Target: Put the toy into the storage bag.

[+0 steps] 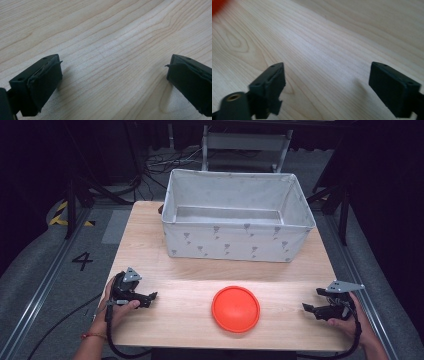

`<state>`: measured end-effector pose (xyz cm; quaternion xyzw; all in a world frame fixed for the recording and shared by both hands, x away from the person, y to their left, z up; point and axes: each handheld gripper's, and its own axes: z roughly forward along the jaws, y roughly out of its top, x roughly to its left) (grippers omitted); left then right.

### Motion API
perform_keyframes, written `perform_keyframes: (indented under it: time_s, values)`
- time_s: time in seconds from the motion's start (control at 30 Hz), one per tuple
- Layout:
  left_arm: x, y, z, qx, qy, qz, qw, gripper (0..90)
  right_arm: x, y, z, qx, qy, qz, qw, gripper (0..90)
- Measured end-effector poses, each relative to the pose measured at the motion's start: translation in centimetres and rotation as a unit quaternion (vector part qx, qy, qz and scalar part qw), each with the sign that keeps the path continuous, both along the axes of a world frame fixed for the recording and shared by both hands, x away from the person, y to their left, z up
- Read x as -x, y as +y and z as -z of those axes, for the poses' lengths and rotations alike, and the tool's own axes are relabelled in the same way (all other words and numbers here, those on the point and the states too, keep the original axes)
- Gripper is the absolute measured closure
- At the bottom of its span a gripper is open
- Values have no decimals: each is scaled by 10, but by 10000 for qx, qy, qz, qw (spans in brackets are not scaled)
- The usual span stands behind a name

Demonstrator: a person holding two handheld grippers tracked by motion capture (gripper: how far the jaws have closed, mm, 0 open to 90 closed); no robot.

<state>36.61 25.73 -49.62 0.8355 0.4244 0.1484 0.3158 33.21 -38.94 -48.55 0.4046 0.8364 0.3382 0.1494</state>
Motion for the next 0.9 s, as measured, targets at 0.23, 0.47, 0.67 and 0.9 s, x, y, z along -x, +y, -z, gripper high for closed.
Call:
perform_keyframes:
  time_s: [0.23, 0.47, 0.67, 0.9]
  values:
    - [0, 0, 0, -5, -2, 28, 10000, 4, -4, 12, -17, -46, -35, -64, 10000, 169]
    - [0, 0, 0, -2, -3, 30, 10000, 5, -10, 30, -31, -168, 35, -306, 9994, 183]
    - [0, 0, 0, -11, 1, 36, 10000, 5, -16, 51, -39, -35, 55, -414, 9991, 178]
    - [0, 0, 0, -3, -14, 37, 10000, 5, -23, 87, -48, 120, 81, -747, 9971, 184]
